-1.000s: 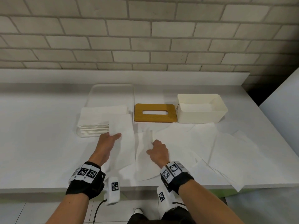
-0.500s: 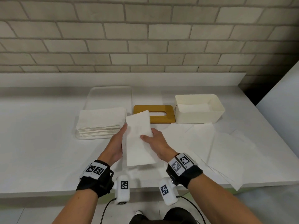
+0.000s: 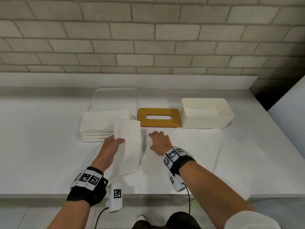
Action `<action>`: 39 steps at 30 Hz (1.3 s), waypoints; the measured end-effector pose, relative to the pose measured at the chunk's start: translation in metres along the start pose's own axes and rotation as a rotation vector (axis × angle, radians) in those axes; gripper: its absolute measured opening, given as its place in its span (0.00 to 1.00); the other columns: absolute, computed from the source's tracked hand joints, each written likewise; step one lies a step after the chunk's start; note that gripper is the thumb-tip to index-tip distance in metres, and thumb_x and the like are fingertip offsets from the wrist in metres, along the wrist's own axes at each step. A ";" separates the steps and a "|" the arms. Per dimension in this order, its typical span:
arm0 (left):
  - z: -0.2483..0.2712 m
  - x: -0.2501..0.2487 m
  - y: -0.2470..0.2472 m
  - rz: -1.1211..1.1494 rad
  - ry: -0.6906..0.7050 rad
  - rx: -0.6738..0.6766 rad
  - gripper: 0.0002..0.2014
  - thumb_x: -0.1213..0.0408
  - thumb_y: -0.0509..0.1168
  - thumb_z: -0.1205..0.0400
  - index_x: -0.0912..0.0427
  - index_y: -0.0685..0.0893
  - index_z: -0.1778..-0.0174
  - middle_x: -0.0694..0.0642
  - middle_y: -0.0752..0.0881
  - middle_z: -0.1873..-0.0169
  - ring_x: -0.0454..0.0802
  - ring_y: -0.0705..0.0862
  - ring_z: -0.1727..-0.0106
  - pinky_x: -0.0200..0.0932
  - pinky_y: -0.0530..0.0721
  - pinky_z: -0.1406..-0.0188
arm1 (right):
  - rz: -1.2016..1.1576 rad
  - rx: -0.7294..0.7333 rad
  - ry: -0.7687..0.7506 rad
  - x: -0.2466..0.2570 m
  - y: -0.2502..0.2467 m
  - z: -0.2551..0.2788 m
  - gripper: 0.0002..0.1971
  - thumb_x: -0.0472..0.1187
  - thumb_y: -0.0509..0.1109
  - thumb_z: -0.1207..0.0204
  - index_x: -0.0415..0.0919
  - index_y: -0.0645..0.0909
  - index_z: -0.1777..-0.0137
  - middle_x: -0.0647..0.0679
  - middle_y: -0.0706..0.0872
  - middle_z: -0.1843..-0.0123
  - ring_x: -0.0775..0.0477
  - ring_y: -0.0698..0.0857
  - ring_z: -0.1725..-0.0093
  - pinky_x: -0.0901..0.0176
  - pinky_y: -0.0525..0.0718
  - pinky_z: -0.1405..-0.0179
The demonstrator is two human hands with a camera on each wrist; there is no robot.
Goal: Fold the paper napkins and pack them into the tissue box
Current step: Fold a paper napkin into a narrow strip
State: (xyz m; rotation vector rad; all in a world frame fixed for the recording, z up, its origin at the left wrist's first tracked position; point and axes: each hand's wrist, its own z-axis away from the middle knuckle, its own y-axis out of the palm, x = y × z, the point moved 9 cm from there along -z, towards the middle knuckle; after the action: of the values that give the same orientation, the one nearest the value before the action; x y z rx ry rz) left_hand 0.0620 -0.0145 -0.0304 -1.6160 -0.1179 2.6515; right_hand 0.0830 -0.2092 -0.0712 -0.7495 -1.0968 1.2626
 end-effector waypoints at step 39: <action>0.012 -0.022 0.057 0.693 -0.020 0.355 0.21 0.70 0.63 0.18 0.65 0.77 0.28 0.65 0.84 0.33 0.64 0.82 0.32 0.62 0.78 0.33 | -1.562 0.074 0.006 -0.002 -0.040 0.045 0.31 0.65 0.63 0.22 0.46 0.76 0.26 0.50 0.86 0.33 0.45 0.84 0.32 0.49 0.84 0.38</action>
State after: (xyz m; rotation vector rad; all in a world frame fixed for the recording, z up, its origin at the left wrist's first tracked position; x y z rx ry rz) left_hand 0.0619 -0.0737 -0.0102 -1.7230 1.0280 2.8789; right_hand 0.0554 -0.2240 -0.0195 0.2608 -1.1579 -0.0542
